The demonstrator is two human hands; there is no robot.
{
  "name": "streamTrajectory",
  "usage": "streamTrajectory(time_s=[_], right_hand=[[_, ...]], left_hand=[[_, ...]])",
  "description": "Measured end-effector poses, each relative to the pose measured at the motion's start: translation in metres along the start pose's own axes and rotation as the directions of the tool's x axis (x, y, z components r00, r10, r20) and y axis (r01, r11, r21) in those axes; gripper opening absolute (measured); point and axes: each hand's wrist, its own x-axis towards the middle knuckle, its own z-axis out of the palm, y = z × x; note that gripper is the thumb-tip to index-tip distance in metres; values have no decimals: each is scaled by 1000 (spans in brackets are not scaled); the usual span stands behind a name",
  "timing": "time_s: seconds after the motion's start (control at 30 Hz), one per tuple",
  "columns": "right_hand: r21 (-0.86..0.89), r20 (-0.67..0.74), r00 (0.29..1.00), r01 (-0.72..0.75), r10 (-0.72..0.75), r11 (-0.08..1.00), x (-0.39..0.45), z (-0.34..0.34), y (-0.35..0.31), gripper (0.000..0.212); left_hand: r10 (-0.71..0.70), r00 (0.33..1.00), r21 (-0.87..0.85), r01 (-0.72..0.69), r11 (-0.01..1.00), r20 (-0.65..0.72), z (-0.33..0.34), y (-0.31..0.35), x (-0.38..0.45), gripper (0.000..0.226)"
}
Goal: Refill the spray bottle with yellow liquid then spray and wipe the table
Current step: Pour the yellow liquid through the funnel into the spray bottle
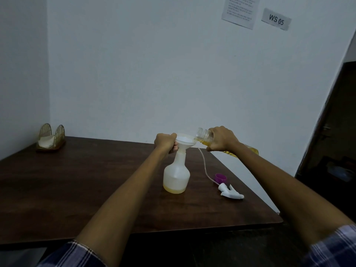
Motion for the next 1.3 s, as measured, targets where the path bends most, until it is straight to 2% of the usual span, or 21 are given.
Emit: streamTrajectory(time_s=[1.3], right_hand=[[-10,2,1000,-7,7,1000,-2,-6,-5,45]], left_hand=[[-15,1000,3,15,1000,-13,-1,1,1,21]])
